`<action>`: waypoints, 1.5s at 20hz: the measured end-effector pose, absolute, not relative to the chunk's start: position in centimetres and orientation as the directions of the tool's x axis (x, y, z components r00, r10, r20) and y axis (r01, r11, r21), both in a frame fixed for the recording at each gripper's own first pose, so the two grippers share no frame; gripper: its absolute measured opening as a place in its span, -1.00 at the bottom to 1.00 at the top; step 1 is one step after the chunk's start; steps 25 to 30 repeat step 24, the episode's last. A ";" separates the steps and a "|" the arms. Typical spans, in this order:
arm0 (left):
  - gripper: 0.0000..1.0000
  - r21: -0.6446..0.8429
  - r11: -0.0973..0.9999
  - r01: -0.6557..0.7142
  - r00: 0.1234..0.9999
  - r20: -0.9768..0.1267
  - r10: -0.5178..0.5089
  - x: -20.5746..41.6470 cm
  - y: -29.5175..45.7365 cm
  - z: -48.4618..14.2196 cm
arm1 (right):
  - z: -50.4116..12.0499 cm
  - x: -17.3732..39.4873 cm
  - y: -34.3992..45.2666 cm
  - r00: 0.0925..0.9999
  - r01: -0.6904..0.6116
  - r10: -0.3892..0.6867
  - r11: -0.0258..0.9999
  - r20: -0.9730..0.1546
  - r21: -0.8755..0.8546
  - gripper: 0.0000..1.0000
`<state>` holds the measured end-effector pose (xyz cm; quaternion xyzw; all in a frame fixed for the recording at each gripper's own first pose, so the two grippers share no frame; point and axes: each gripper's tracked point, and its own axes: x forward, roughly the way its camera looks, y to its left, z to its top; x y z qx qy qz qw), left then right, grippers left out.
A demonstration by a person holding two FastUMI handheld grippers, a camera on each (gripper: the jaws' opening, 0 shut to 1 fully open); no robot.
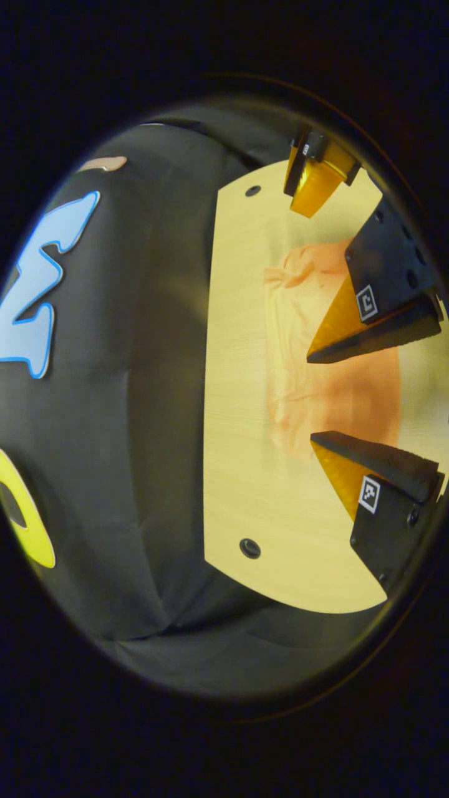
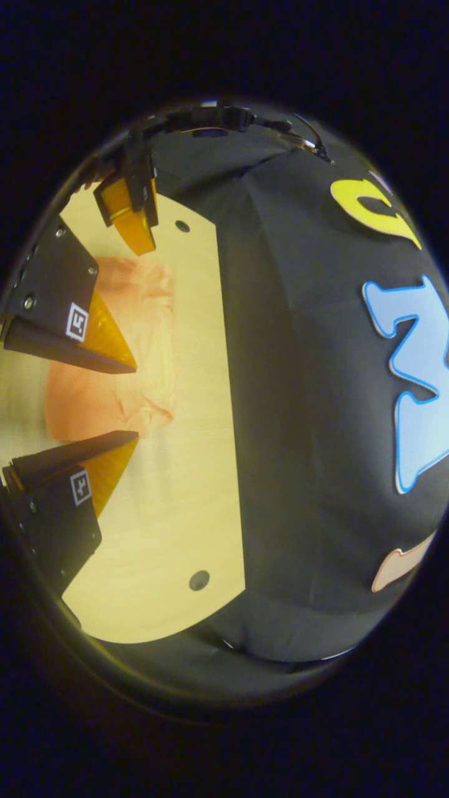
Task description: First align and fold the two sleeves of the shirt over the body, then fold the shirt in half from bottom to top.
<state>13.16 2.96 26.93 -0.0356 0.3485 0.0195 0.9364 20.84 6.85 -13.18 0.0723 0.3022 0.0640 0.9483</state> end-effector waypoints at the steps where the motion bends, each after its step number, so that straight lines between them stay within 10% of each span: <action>1: 0.51 -0.053 0.997 -0.060 0.761 -0.649 0.012 11.8 2.8 27.9 | -12.0 19.6 6.6 0.819 -0.083 0.164 0.982 -0.550 0.169 0.19; 16: 0.51 -0.057 0.993 -0.099 0.748 -0.663 0.036 -7.6 1.3 32.6 | -8.6 3.1 7.2 0.854 -0.129 0.196 0.977 -0.483 0.167 0.19; 30: 0.51 -0.056 0.992 -0.112 0.711 -0.702 0.041 -12.3 3.3 29.5 | -10.4 1.0 7.7 0.837 -0.118 0.193 0.977 -0.512 0.176 0.20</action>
